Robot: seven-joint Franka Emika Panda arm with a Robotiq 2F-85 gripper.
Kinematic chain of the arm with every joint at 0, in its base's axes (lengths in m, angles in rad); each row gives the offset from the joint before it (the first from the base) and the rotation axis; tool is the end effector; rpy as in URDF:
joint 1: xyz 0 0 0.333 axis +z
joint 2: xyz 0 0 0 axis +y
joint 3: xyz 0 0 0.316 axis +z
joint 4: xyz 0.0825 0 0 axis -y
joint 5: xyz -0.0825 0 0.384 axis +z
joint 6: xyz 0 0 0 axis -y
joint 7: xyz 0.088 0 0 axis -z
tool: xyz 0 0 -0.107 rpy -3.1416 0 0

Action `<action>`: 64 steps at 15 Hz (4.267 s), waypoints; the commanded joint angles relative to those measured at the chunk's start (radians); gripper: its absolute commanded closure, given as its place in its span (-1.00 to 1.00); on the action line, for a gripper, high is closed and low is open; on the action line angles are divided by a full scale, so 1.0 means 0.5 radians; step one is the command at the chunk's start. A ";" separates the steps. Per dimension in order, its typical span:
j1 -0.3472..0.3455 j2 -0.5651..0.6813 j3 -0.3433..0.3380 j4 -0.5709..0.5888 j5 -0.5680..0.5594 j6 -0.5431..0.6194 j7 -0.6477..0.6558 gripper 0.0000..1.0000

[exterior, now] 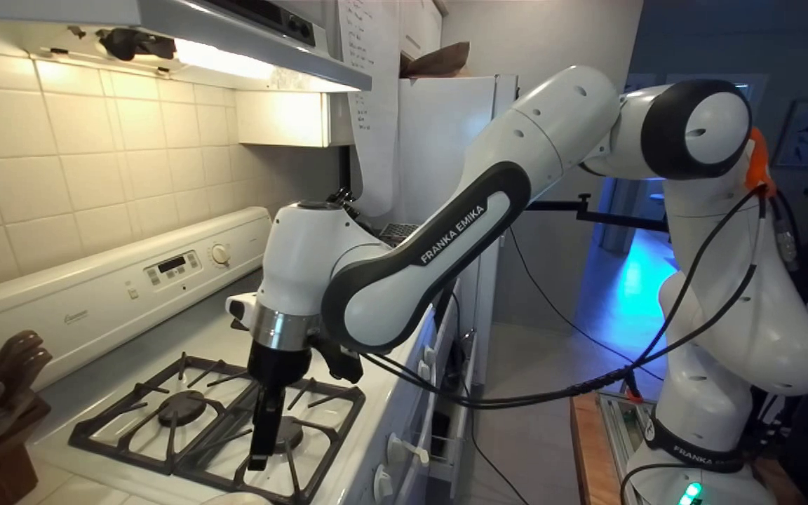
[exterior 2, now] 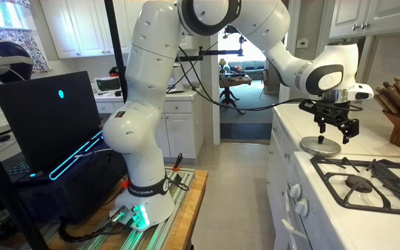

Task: Put the silver lid on the silver pot.

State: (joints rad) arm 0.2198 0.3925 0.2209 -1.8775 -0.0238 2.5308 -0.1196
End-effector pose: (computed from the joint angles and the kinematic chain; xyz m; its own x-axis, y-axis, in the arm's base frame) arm 0.5984 0.2705 0.3344 0.8225 0.4992 0.2726 0.5265 -0.8495 -0.0332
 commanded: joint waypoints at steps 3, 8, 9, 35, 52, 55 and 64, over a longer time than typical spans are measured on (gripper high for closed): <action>0.143 0.174 -0.047 0.225 -0.095 -0.126 0.191 -1.00; 0.224 0.285 -0.055 0.370 -0.124 -0.176 0.219 -1.00; 0.235 0.311 -0.057 0.399 -0.128 -0.180 0.215 -1.00; 0.372 0.616 -0.102 0.769 -0.159 -0.324 0.294 0.73; 0.374 0.640 -0.130 0.821 -0.163 -0.397 0.346 -0.15; 0.373 0.642 -0.129 0.834 -0.153 -0.453 0.366 -0.47; 0.377 0.649 -0.131 0.875 -0.156 -0.526 0.409 0.96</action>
State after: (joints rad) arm 0.3918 0.6904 0.1679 -1.4852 -0.0833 2.3019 0.0508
